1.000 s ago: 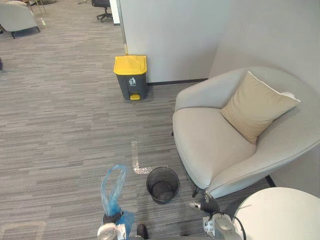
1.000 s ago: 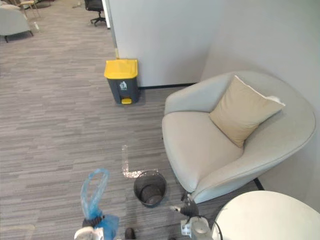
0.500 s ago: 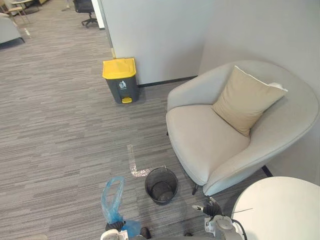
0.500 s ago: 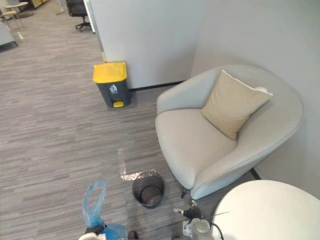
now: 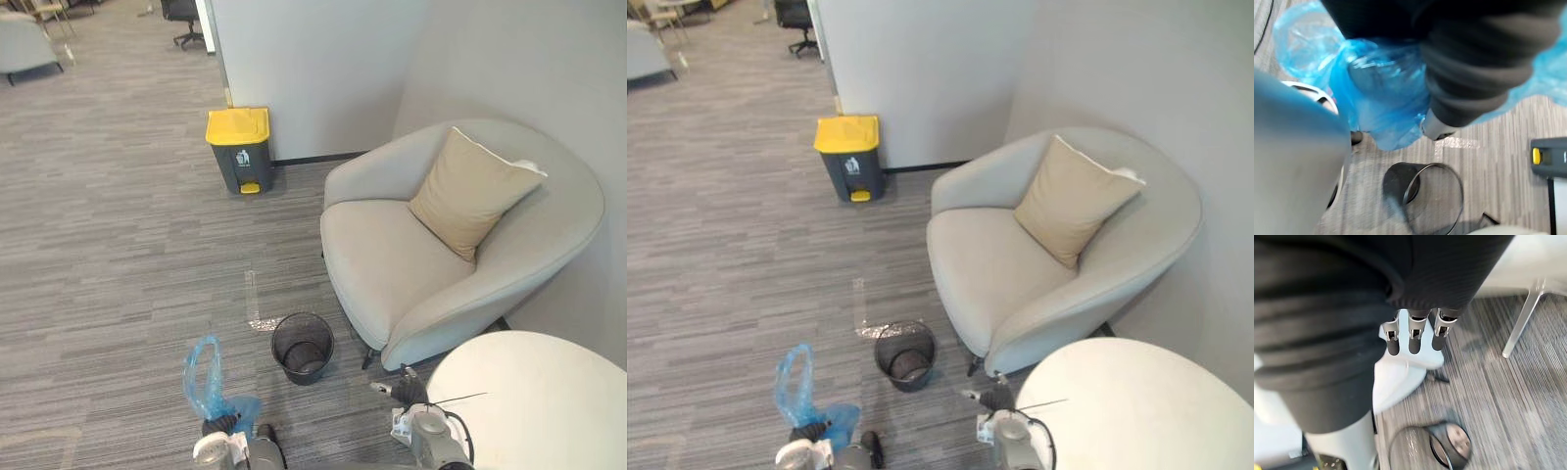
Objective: Gather rubbish on tea table into small bin, then transfer packed bag to large trash can.
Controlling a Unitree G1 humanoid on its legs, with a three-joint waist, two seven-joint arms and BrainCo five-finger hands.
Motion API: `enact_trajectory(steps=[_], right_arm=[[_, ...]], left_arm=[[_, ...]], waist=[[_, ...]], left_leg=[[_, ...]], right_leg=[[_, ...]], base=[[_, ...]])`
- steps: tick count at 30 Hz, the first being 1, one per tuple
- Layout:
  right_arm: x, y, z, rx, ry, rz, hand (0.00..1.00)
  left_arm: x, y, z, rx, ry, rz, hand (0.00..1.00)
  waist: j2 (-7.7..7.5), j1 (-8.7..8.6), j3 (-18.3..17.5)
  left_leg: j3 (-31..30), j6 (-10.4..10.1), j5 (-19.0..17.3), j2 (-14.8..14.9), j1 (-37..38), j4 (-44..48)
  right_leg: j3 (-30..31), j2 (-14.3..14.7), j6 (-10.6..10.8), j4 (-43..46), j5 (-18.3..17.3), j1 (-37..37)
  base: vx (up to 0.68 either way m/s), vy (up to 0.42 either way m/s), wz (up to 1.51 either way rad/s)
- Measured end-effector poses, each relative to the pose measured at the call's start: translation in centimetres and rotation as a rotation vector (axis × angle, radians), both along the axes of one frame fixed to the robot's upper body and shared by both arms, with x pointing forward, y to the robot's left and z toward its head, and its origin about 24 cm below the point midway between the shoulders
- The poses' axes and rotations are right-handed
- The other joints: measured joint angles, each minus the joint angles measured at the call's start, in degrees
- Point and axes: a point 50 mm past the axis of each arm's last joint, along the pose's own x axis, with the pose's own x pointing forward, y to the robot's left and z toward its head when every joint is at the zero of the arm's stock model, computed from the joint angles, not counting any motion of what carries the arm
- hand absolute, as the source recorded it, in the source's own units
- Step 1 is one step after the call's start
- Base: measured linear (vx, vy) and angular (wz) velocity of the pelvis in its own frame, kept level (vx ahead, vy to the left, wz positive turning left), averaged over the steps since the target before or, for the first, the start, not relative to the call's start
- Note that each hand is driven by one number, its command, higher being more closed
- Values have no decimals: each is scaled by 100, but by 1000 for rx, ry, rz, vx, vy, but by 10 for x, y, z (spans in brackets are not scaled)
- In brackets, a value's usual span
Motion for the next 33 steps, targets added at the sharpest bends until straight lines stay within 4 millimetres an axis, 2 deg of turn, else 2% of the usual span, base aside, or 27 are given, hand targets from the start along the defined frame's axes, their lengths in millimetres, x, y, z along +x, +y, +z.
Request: enact_trajectory(steps=[1, 2, 3, 4, 5, 6, 7, 9, 10, 11, 13, 16, 19, 21, 25, 28, 29, 30, 31, 32, 33], right_arm=[[1, -1, 0, -7, 1, -2, 0], [0, -4, 0, -16, 9, -7, 0], [-2, -4, -2, -16, 23, -11, 0], [-3, 0, -3, -5, 29, -13, 0], [-4, 2, -5, -1, 43, -20, 0], [-5, 2, -7, -1, 53, -20, 0], [-6, 1, -7, -6, 55, -23, 0], [-9, -1, -8, -11, 63, -36, 0], [-11, -3, -9, -9, 68, -50, 0], [-14, -3, -11, -5, 80, -63, 0], [-24, 5, -18, 25, 127, -76, 0], [-29, -1, -21, 18, 149, -101, 0], [-33, 1, -26, 21, 186, -95, 0], [-33, 0, -26, 19, 188, -96, 0], [-32, -2, -26, 12, 192, -98, 0], [-28, -4, -24, 13, 181, -116, 0], [-29, -7, -24, 2, 183, -124, 0], [-28, -12, -24, -23, 182, -112, 0], [-27, -14, -23, -34, 178, -108, 0], [-29, -14, -23, -36, 175, -111, 0], [-30, -12, -23, -31, 176, -113, 0]], left_arm=[[2, -5, 0, -9, -1, -29, 100], [2, -7, 0, -11, 1, -38, 100], [1, -6, 0, -9, 0, -27, 100], [5, -2, 2, 2, -15, -24, 100], [7, 3, 4, 14, -29, -11, 100], [7, 5, 4, 19, -30, -6, 100], [6, 5, 4, 19, -27, -7, 100], [7, 4, 4, 16, -26, -12, 100], [7, 4, 3, 14, -21, -18, 100], [11, 5, 4, 22, -29, -29, 100], [5, 14, 1, 59, 9, -70, 100], [0, 12, -2, 74, 41, -127, 100], [-4, 16, -5, 90, 74, -146, 100], [-10, 19, -7, 96, 98, -149, 100], [-13, 20, -8, 98, 109, -147, 100], [-13, 23, -8, 102, 107, -134, 100], [-12, 26, -7, 110, 103, -130, 100], [-8, 26, -6, 103, 92, -120, 100], [-9, 23, -6, 97, 93, -113, 100], [-9, 22, -7, 99, 95, -106, 100], [-6, 22, -6, 100, 86, -106, 100]], waist=[[104, -2, 28], [183, -30, 61], [149, -53, 80], [30, -75, 136], [-88, -56, 182], [-161, -78, 194], [-175, -123, 199], [-166, -144, 195], [-89, -149, 184], [-214, -124, 216], [-432, -193, 82], [-405, -235, 30], [-337, -225, 12], [-292, -231, 34], [-283, -209, 46], [-439, -183, 111], [-538, -191, 134], [-507, -189, 186], [-483, -174, 243], [-378, -211, 247], [-336, -234, 297]], left_leg=[[-85, -46, 192, -15, -3, -206], [-119, -153, 120, -27, -5, -404], [-95, -412, -215, -130, 5, -573], [-79, -342, -267, -206, 0, -490], [-100, -62, -313, -307, -29, 71], [-100, 113, -498, -362, -9, 847], [-88, 125, -993, -363, 55, 1257], [26, 59, -1759, -204, 153, 1709], [222, 80, -2040, -101, 138, 1723], [225, 129, -2003, -218, 84, 1693], [89, 263, -1535, -769, 323, 649], [-118, 339, -945, -1226, 725, -613], [-266, 343, -698, -1348, 889, -1060], [-304, 385, -564, -1389, 963, -1269], [-414, 463, -510, -1400, 967, -1299], [-391, 556, -697, -1574, 990, -1248], [-374, 582, -890, -1672, 968, -1073], [-440, 652, -985, -1684, 962, -968], [-569, 681, -1113, -1682, 973, -834], [-728, 760, -1227, -1633, 1005, -640], [-868, 816, -1377, -1535, 1066, -453]], right_leg=[[-138, 34, -168, -54, -4, -22], [-310, 31, -273, -57, -20, -99], [-466, -71, -369, -108, 33, -120], [-528, -220, -377, -176, 82, -120], [-577, -396, -347, -178, 152, -159], [-642, -553, -287, -185, 209, -177], [-690, -627, -225, -215, 269, -193], [-831, -708, -90, -259, 399, -294], [-939, -704, -1, -227, 435, -296], [-948, -759, 9, -204, 455, -328], [-939, -916, -29, -622, 523, -307], [-928, -798, -97, -1132, 841, -153], [-954, -751, -75, -1384, 1017, -38], [-991, -729, 47, -1510, 1090, 33], [-1150, -721, 75, -1577, 1051, 128], [-1310, -984, 227, -1263, 741, 92], [-1413, -1166, 368, -977, 684, 115], [-1385, -1268, 396, -484, 622, 39], [-1269, -1340, 243, 227, 711, -237], [-1021, -1349, -105, 1052, 918, -595], [-664, -1247, -224, 1684, 894, -894]], base=[[-363, -109, 37], [-432, -64, 50], [-341, 1, 55], [-278, 54, 48], [-231, 69, 45], [-220, 79, 41], [-192, 133, 44], [-149, 237, 45], [-68, 243, 42], [-34, 210, 41], [-36, 166, 46], [-38, 151, 51], [27, 96, 27], [55, 23, 13], [36, -17, 15], [100, 46, 24], [217, 44, 40], [173, 46, 40], [162, 92, 39], [199, 120, 51], [279, 119, 61]])
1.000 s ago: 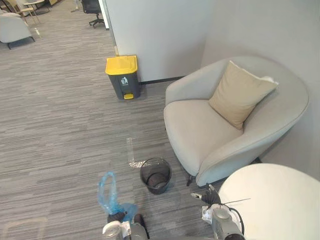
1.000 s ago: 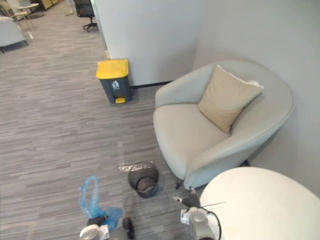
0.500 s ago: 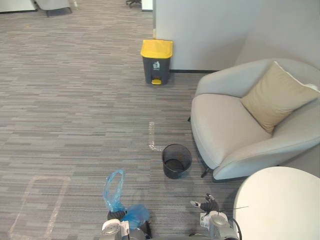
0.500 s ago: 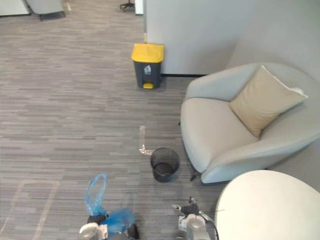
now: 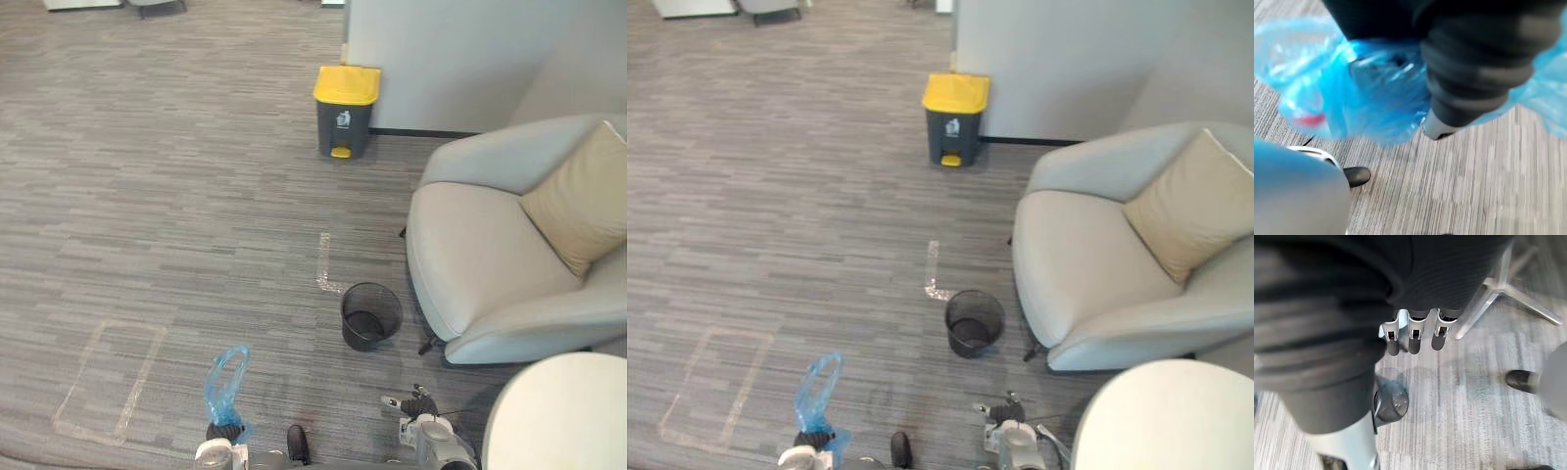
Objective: Gather rubbish on tea table into small bin, then transfer packed bag to large trash can.
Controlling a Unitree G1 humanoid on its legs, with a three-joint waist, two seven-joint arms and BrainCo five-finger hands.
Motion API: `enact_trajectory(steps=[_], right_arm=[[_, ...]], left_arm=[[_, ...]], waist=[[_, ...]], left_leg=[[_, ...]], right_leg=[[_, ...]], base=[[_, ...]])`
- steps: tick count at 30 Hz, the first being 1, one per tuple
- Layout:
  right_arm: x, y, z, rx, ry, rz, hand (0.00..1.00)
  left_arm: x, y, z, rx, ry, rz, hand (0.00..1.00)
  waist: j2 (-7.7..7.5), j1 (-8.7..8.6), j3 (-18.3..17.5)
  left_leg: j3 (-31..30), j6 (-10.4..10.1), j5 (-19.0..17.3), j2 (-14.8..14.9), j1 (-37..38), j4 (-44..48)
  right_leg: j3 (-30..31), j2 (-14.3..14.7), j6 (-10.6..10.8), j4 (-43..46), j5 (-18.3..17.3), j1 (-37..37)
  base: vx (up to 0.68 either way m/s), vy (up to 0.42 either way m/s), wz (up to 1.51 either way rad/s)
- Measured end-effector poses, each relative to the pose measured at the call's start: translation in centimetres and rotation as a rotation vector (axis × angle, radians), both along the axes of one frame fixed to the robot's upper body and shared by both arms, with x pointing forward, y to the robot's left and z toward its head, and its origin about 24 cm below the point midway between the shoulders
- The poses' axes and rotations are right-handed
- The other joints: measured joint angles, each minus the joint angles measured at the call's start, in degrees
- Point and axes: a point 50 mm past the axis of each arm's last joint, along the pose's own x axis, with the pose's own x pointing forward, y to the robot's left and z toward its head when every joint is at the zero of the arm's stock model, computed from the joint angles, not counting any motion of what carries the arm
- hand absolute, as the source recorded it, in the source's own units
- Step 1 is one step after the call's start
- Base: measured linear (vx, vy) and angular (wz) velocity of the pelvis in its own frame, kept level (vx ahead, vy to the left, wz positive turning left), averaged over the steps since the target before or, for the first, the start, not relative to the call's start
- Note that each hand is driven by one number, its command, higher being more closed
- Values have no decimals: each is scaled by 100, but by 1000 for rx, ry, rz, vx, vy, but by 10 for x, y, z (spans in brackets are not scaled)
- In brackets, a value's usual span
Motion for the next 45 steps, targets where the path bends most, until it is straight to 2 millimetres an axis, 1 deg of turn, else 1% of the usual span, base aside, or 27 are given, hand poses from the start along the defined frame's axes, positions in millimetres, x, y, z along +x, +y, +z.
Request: enact_trajectory(steps=[2, 4, 7, 10, 11, 12, 13, 14, 15, 17, 20, 21, 22, 23, 24, 25, 29, 32, 34, 36, 38, 39, 40, 41, 42, 44, 45], right_arm=[[-5, 9, -3, 27, 12, 1, 0], [-6, 14, -4, 41, 16, -2, 0], [-6, 10, -3, 38, 10, -23, 0], [-9, 5, -3, 31, 11, -63, 0], [-14, 5, -4, 34, 19, -72, 0], [-14, 2, -3, 24, 13, -73, 0], [-10, -1, -1, 16, -7, -72, 0], [-3, 0, 3, 12, -31, -60, 0], [3, 2, 5, 12, -44, -50, 0], [11, 8, 8, 28, -65, -49, 0], [19, 9, 12, 48, -91, -84, 0], [21, 7, 13, 45, -99, -98, 0], [16, 5, 11, 40, -86, -105, 0], [12, 3, 9, 39, -73, -114, 0], [7, 11, 6, 65, -52, -121, 0], [2, 11, 3, 69, -34, -124, 0], [4, 12, 4, 74, -40, -123, 0], [0, 11, 2, 70, -30, -127, 0], [-9, 10, -1, 69, -4, -134, 0], [-13, 9, -4, 72, 14, -146, 0], [-15, 5, -5, 73, 20, -171, 0], [-16, 4, -6, 73, 28, -179, 0], [-18, 3, -6, 75, 31, -187, 0], [-18, -1, -6, 66, 33, -188, 0], [-17, -4, -5, 61, 26, -200, 0], [-15, 0, -5, 73, 24, -197, 0], [-15, 5, -6, 85, 28, -193, 0]], left_arm=[[-1, 2, 0, 2, -1, 9, 100], [0, 2, 1, 1, -3, 11, 100], [8, -3, 2, -13, -22, 12, 100], [15, -9, 4, -33, -48, 28, 100], [13, -8, 4, -33, -50, 33, 100], [14, -18, 3, -60, -49, 39, 100], [15, -20, 3, -65, -53, 39, 100], [18, -26, 4, -84, -64, 46, 100], [20, -27, 6, -89, -79, 60, 100], [25, -24, 8, -83, -99, 67, 100], [34, -28, 13, -91, -135, 61, 100], [36, -27, 14, -89, -140, 61, 100], [33, -28, 13, -91, -132, 63, 100], [33, -28, 12, -92, -130, 60, 100], [38, -21, 14, -70, -134, 59, 100], [40, -19, 15, -65, -139, 54, 100], [30, -22, 9, -66, -97, 43, 100], [26, -19, 7, -65, -78, 47, 100], [24, -19, 5, -68, -65, 52, 100], [22, -20, 4, -78, -56, 61, 100], [22, -23, 3, -86, -49, 59, 100], [21, -23, 2, -86, -42, 59, 100], [19, -21, 1, -82, -35, 60, 100], [16, -26, 0, -96, -25, 63, 100], [16, -29, 0, -106, -26, 67, 100], [16, -29, 0, -107, -32, 73, 100], [17, -29, 1, -110, -36, 82, 100]], waist=[[-20, -18, -10], [-65, -20, 10], [-30, -95, 29], [-51, -230, 10], [-206, -237, -94], [6, -229, -124], [92, -243, -131], [260, -191, -88], [316, -131, -33], [215, -57, 44], [85, -16, 99], [103, 7, 89], [225, 27, 33], [197, 39, 12], [10, 47, -63], [-27, 80, -70], [-17, 109, -39], [6, 91, -11], [28, 52, -2], [-23, -32, -20], [-55, -67, -24], [-102, -84, -52], [-120, -135, -76], [57, -176, -109], [200, -193, -164], [237, -187, -155], [279, -185, -120]], left_leg=[[-215, 49, -274, 112, 34, 222], [-475, 43, -444, 116, 278, 251], [-899, -11, -690, 100, 620, 268], [-1352, -172, -950, 45, 923, 251], [-1403, -353, -1070, -36, 985, 579], [-1265, -602, -1315, 160, 540, 1631], [-1080, -716, -1313, 258, 105, 2574], [-726, -1049, -1058, 562, -560, 4120], [-430, -963, -1116, 811, -834, 4803], [-32, -740, -1282, 1052, -1121, 5090], [173, -640, -1453, 1173, -1677, 3912], [56, -650, -1143, 1142, -1863, 3023], [-225, -627, -210, 1182, -1872, 2074], [-323, -643, 95, 1180, -1935, 2199], [-219, -592, -24, 997, -1879, 2269], [-30, -526, -173, 952, -1754, 2204], [635, -361, -481, 882, -1062, 1874], [975, -461, -710, 892, -432, 1456], [1143, -561, -823, 918, -101, 1185], [1324, -681, -822, 914, 226, 838], [1385, -839, -920, 899, 448, 737], [1388, -933, -977, 822, 606, 649], [1318, -1006, -1030, 813, 698, 627], [1217, -1079, -1029, 920, 855, 563], [1037, -1137, -1004, 1005, 897, 696], [738, -1146, -1000, 1267, 539, 1868], [411, -1220, -777, 1539, 17, 3311]], right_leg=[[239, 364, 66, 282, -525, -336], [239, 761, 86, 197, -724, -734], [438, 1321, 44, -407, -659, -1166], [409, 1456, -295, -894, -339, -1181], [345, 1416, -527, -1180, -64, -1088], [157, 1471, -521, -1201, -111, -905], [95, 1500, -569, -1357, -143, -749], [159, 1692, -623, -1733, -176, -332], [254, 1829, -668, -1972, -204, -3], [397, 1843, -719, -2265, -237, 592], [572, 1640, -708, -2304, -244, 1064], [644, 1585, -588, -2245, -313, 1149], [718, 1648, -304, -2106, -486, 1193], [825, 1617, -72, -1981, -678, 1206], [961, 1351, -33, -1818, -769, 1168], [1133, 1259, -15, -1605, -745, 1077], [1356, 972, 151, -221, -290, 463], [964, 816, 39, 1029, -292, -322], [476, 812, -12, 1028, -463, -706], [-289, 829, -18, 152, -496, -963], [-746, 885, -138, -890, -215, -1048], [-777, 942, -210, -1555, 149, -1006], [-746, 982, -718, -1580, 395, -981], [-799, 1062, -635, -1482, 237, -895], [-842, 1170, -693, -1383, -35, -839], [-840, 1292, -740, -1463, -195, -586], [-804, 1431, -758, -1722, -227, -220]], base=[[279, 51, 54], [395, 44, 51], [386, -4, 76], [516, -85, 132], [730, -133, 103], [499, -86, 89], [751, -127, 47], [505, -74, 9], [720, -73, -25], [512, -12, -32], [482, 58, -37], [415, 170, -50], [403, 195, -55], [398, 194, -35], [380, 207, -30], [373, 208, -32], [240, 196, -75], [151, 101, -81], [187, 6, -58], [236, -48, -33], [331, -104, -16], [431, -145, 3], [374, -130, 5], [622, -170, 12], [636, -192, -5], [568, -192, -13], [488, -94, -28]])
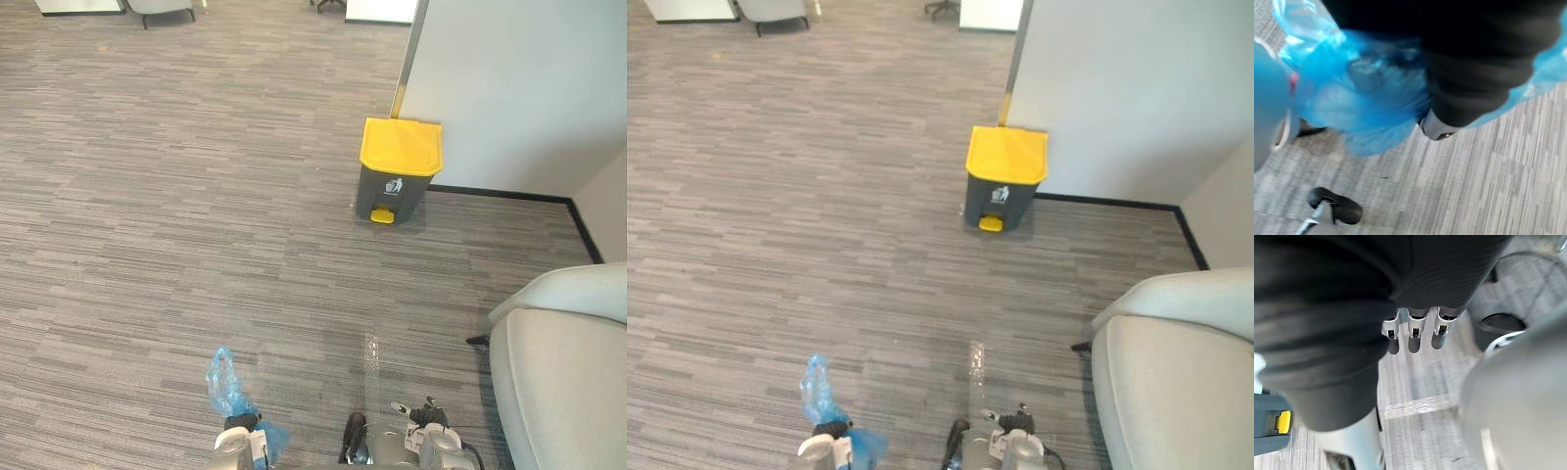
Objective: Gather rubbish on tea table into small bin, then transfer packed bag to large trash can.
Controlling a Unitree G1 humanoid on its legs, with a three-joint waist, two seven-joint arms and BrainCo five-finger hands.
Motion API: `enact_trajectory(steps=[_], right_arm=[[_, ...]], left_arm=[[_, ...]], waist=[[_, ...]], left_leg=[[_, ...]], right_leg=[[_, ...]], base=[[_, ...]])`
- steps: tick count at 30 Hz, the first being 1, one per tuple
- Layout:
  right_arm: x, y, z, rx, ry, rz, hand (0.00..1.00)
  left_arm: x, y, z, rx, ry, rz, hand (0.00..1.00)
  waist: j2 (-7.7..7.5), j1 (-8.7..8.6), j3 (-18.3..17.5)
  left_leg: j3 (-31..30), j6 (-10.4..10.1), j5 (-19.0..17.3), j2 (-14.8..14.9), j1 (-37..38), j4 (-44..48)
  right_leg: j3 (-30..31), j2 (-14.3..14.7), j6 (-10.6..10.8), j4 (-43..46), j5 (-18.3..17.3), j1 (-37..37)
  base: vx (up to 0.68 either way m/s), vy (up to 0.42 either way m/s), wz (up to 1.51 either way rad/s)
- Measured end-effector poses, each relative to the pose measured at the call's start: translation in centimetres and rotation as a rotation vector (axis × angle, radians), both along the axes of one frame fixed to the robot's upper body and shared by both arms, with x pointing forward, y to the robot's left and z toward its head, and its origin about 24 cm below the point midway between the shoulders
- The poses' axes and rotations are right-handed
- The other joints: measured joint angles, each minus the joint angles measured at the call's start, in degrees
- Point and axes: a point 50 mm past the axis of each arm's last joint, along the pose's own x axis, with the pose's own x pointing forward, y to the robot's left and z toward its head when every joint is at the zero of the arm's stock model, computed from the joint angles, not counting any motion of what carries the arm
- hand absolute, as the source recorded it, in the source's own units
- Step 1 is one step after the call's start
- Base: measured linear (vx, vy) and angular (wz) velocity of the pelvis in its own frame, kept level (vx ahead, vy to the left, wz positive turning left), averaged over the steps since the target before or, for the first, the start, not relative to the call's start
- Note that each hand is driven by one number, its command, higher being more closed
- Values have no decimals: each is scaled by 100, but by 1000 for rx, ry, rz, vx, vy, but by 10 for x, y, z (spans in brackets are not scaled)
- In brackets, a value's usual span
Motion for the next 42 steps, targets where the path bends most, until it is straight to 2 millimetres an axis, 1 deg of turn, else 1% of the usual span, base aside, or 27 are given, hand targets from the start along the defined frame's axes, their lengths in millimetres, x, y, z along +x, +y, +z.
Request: enact_trajectory(steps=[1, 4, 6, 8, 9, 10, 12, 14, 17, 18, 19, 20, 23, 25, 26, 27, 28, 29, 31, 33, 35, 36, 37, 38, 39, 41, 42], right_arm=[[1, 4, 0, 4, 2, 18, 0], [4, 10, -1, 10, 9, 60, 0], [6, 11, 0, 10, 2, 63, 0], [7, 10, 1, 6, 0, 56, 0], [4, 8, 0, 2, 8, 53, 0], [-1, 7, -2, -2, 25, 50, 0], [-6, 9, -4, 3, 42, 66, 0], [-3, 7, -3, 1, 35, 48, 0], [4, 7, 0, -3, 9, 61, 0], [2, 6, 0, -4, 13, 65, 0], [1, 6, -1, -4, 16, 65, 0], [-3, 6, -2, -3, 25, 63, 0], [3, 4, 1, -13, -2, 62, 0], [5, 4, 2, -14, -8, 63, 0], [6, 5, 2, -14, -8, 66, 0], [2, 4, 0, -13, 7, 62, 0], [2, 1, 0, -16, 8, 57, 0], [9, -9, 3, -53, 0, 64, 0], [9, -13, 4, -62, 1, 48, 0], [5, -12, 2, -61, 11, 44, 0], [0, -11, 0, -58, 25, 47, 0], [2, -6, 0, -54, 22, 70, 0], [1, -2, 0, -47, 25, 83, 0], [1, -1, -1, -43, 27, 87, 0], [2, 3, -1, -35, 26, 91, 0], [3, 5, 0, -30, 19, 89, 0], [3, 5, 0, -30, 17, 88, 0]], left_arm=[[2, 0, 1, -3, -12, 1, 100], [5, 4, 4, 1, -40, 21, 100], [9, 5, 8, 0, -66, 26, 100], [13, 7, 10, 5, -88, 37, 100], [12, 7, 10, 4, -84, 35, 100], [9, 7, 9, 3, -79, 41, 100], [19, 13, 13, 27, -106, 42, 100], [20, 10, 13, 25, -103, 42, 100], [11, 5, 9, 19, -71, 22, 100], [12, 5, 9, 25, -71, 5, 100], [11, 5, 9, 28, -68, -1, 100], [11, 5, 8, 28, -64, -2, 100], [11, 6, 7, 30, -51, -9, 100], [9, 5, 5, 25, -35, -12, 100], [7, 5, 4, 25, -26, -16, 100], [6, 9, 4, 40, -21, -26, 100], [6, 4, 3, 27, -13, -30, 100], [1, -3, 0, 9, 9, -37, 100], [0, -6, -1, 8, 15, -54, 100], [5, -6, 1, 11, -1, -64, 100], [8, -7, 2, 10, -14, -73, 100], [7, -5, 4, 15, -26, -65, 100], [10, -5, 6, 19, -42, -64, 100], [11, -4, 7, 20, -49, -64, 100], [15, -4, 9, 23, -66, -63, 100], [17, -4, 10, 25, -78, -63, 100], [16, -4, 10, 24, -77, -63, 100]], waist=[[23, 52, 48], [-47, 185, 138], [-91, 249, 169], [-136, 288, 204], [-100, 285, 185], [-63, 311, 104], [-351, 268, -83], [-370, 343, -85], [-315, 347, -71], [-273, 314, -32], [-236, 266, -7], [-212, 262, 13], [-239, 206, 31], [-262, 149, 45], [-294, 116, 70], [-436, 73, 84], [-360, 39, 107], [-96, 76, 133], [59, 54, 149], [42, -23, 154], [18, 15, 161], [4, 79, 174], [-25, 137, 192], [-33, 151, 193], [-92, 166, 226], [-108, 248, 219], [-86, 269, 194]], left_leg=[[-179, -44, 2, 181, -395, 1085], [-139, 225, -162, 304, -953, 1943], [-11, 384, -323, 299, -1431, 1339], [34, 435, -212, 172, -1647, -36], [-43, 411, 113, 93, -1623, -843], [-208, 303, 727, 5, -1579, -1221], [-103, 432, 600, -342, -1587, -1335], [81, 544, 337, -418, -1466, -1182], [507, 651, 19, -566, -716, -1495], [582, 673, -47, -613, -402, -1668], [645, 657, -124, -617, -99, -1798], [687, 637, -157, -618, 61, -1884], [816, 540, -273, -620, 653, -2258], [809, 538, -272, -607, 957, -2510], [740, 525, -276, -635, 1108, -2651], [494, 458, -300, -826, 1223, -2755], [351, 390, -343, -772, 1297, -2784], [9, 316, -279, -613, 1332, -2814], [-260, 242, -233, -504, 1348, -2671], [-573, 181, -201, -280, 850, -1450], [-842, -243, 173, -56, 122, 181], [-905, -335, 284, 126, -436, 1322], [-863, -167, 161, 197, -783, 1771], [-818, -80, 99, 194, -919, 1807], [-547, 135, -81, 196, -1134, 1543], [-225, 262, -162, 111, -1226, 225], [-258, 376, 61, -13, -1223, -763]], right_leg=[[124, 121, -68, -203, -46, 356], [525, 172, -57, -520, -216, 971], [825, 71, 1, -649, -254, 1270], [1049, -168, 303, -751, -400, 1541], [1142, -219, 476, -761, -494, 1633], [1334, -278, 711, -746, -640, 1716], [1407, -567, 712, -865, -506, 1731], [1602, -712, 830, -689, -301, 1711], [2068, -957, 1203, 1113, 95, 1029], [2189, -996, 1294, 2255, 337, 516], [2167, -976, 1194, 3057, 215, 103], [2074, -964, 1117, 3305, 144, -93], [1340, -901, 844, 3244, -174, -857], [888, -751, 708, 2389, -230, -1015], [798, -554, 671, 1437, 13, -981], [949, -426, 423, 586, 547, -921], [910, -377, 351, 683, 471, -868], [861, -271, 327, 745, 317, -814], [720, -239, 278, 907, -94, -762], [499, -223, 315, 715, -290, -388], [384, -157, 284, 407, -317, 12], [380, -62, 205, 171, -372, 322], [393, -26, 131, -14, -433, 591], [412, -24, 133, -92, -434, 686], [517, -41, 225, -280, -380, 945], [732, -104, 314, -462, -362, 1182], [862, -137, 479, -505, -401, 1255]], base=[[479, -39, -45], [365, 66, -75], [420, 188, -80], [438, 284, -72], [376, 329, -60], [303, 281, -23], [417, 286, 12], [455, 313, -22], [306, 208, -61], [329, 166, -33], [374, 148, -27], [364, 88, -30], [329, -7, -16], [348, -105, 12], [361, -159, 42], [375, -164, 44], [399, -156, 20], [383, -145, -4], [413, -191, 18], [345, -215, 63], [269, -130, 32], [317, -59, -16], [391, -10, -25], [330, 38, -32], [375, 90, -43], [321, 148, -66], [355, 239, -71]])
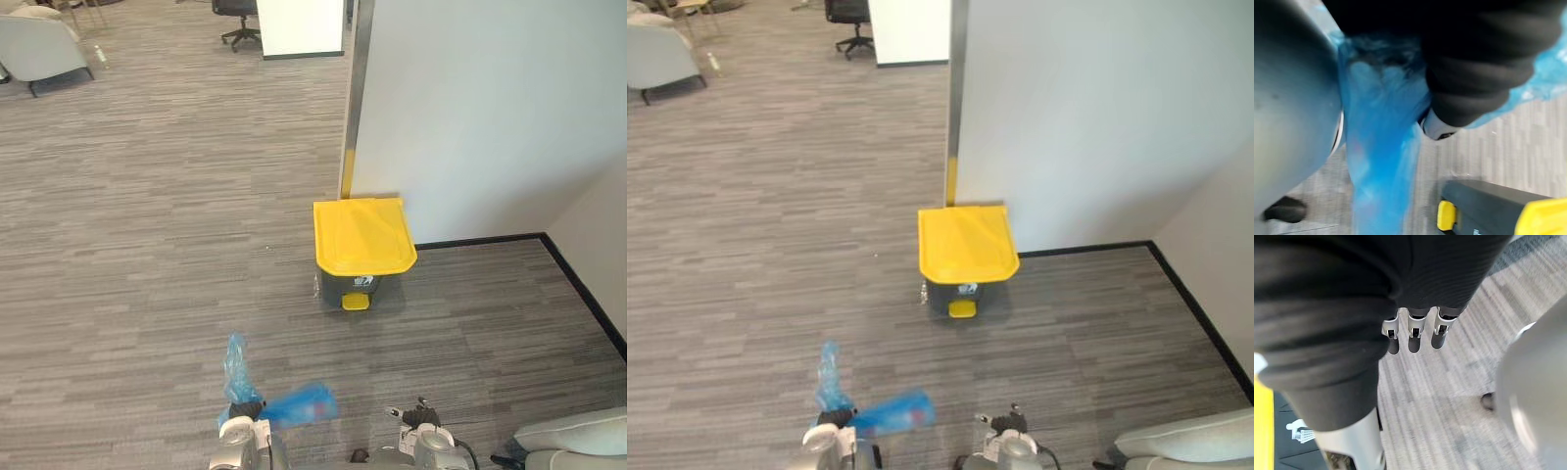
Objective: Gather rubbish on tea table into small bin, then transfer packed bag to large trash can.
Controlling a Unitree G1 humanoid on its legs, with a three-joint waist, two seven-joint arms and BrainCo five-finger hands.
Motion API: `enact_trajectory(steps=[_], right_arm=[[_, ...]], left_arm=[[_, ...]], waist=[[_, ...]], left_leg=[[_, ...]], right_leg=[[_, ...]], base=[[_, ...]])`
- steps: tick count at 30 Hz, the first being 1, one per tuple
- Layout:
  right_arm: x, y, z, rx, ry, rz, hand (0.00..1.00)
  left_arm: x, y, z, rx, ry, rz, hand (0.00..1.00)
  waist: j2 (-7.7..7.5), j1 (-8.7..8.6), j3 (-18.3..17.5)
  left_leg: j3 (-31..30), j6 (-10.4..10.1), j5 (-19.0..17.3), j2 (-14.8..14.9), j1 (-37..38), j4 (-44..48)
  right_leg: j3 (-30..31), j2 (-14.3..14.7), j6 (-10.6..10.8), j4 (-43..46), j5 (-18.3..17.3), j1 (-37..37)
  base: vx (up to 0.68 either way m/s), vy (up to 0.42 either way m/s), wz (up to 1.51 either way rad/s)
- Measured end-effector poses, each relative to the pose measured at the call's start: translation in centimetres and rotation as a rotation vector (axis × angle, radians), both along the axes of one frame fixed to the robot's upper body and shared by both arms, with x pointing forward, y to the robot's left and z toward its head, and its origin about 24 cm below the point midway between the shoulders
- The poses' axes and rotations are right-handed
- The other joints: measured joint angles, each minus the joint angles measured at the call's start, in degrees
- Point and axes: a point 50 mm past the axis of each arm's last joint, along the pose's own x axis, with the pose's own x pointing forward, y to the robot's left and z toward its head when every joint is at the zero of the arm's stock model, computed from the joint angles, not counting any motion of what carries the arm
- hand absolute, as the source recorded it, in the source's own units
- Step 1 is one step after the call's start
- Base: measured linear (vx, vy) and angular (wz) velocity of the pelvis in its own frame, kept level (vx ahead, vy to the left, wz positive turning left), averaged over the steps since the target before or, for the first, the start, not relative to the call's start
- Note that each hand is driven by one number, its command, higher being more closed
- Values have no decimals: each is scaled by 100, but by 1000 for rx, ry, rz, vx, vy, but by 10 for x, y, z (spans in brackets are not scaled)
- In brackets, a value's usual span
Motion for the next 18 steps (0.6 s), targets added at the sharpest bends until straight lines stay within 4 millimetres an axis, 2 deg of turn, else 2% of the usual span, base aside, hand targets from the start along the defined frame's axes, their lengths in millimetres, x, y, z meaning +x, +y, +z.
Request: enact_trajectory(steps=[1, 2, 3, 4, 6, 8, 9, 10, 12, 14, 16, 17, 18], right_arm=[[-1, 1, -1, 4, 4, -2, 0], [-5, 2, -2, 9, 19, -1, 0], [-7, 3, -3, 11, 25, 3, 0], [-11, 1, -4, 10, 34, -18, 0], [-9, 1, -4, 13, 30, -23, 0], [-7, 1, -2, 10, 18, -11, 0], [-7, 0, -3, 5, 21, -7, 0], [-9, -1, -3, 3, 23, -7, 0], [-9, -2, -1, -6, 9, -9, 0], [-9, -2, -1, -7, 7, -9, 0], [-5, -3, 0, -6, 0, -11, 0], [-3, -3, 1, -5, -6, -12, 0], [-5, -2, 0, -3, 2, -15, 0]], left_arm=[[-1, -1, -1, -3, 3, 0, 100], [-3, 3, -1, 5, 6, 14, 100], [-1, 4, 0, 9, 1, 14, 100], [4, 3, 2, 9, -16, 8, 100], [3, -1, 1, -2, -9, 7, 100], [-5, -2, -3, -5, 19, 4, 100], [-7, -2, -4, -1, 30, -9, 100], [-10, 0, -5, 6, 41, -9, 100], [-13, 5, -7, 17, 60, -8, 100], [-14, 7, -8, 21, 68, -4, 100], [-16, 7, -9, 17, 79, -4, 100], [-18, 6, -10, 15, 87, -4, 100], [-17, 8, -10, 18, 85, -3, 100]], waist=[[24, 29, -18], [-102, 19, -137], [-163, -9, -182], [-288, -7, -262], [-305, 36, -253], [-231, 35, -242], [-194, 3, -215], [-151, -6, -181], [-194, -28, -185], [-211, -62, -175], [-201, -108, -168], [-193, -138, -158], [-296, -165, -118]], left_leg=[[-98, -95, 475, -129, 23, -482], [-33, -41, 501, -308, 177, -696], [-8, -5, 515, -396, 213, -778], [109, 129, 412, -544, 223, -834], [349, 231, 254, -635, 476, -892], [508, 272, 105, -679, 882, -1116], [549, 305, 18, -705, 1132, -1237], [582, 305, -67, -719, 1358, -1303], [602, 263, -191, -721, 1712, -1408], [601, 257, -194, -726, 1963, -1634], [554, 252, -193, -712, 2176, -1821], [455, 213, -203, -675, 2250, -1899], [302, 108, -262, -723, 2318, -1901]], right_leg=[[154, -37, 150, -1, -61, 65], [316, -121, 260, -77, 8, 60], [342, -192, 292, -133, 55, 61], [450, -359, 342, -192, 101, 64], [608, -500, 448, 139, 162, -8], [818, -581, 651, 1358, 304, -467], [942, -658, 696, 2440, 585, -952], [987, -682, 636, 3207, 575, -1308], [807, -665, 510, 3729, 367, -1693], [427, -632, 360, 3463, 127, -1911], [108, -527, 320, 2767, 84, -2052], [68, -307, 221, 1856, 246, -2061], [137, -167, -66, 840, 892, -1902]], base=[[440, 279, -52], [378, 219, -22], [356, 205, 7], [255, 164, 3], [295, 218, -43], [228, 199, -53], [187, 153, -19], [221, 99, -12], [217, 30, -4], [253, -46, 9], [316, -103, 17], [368, -170, 38], [372, -190, 42]])
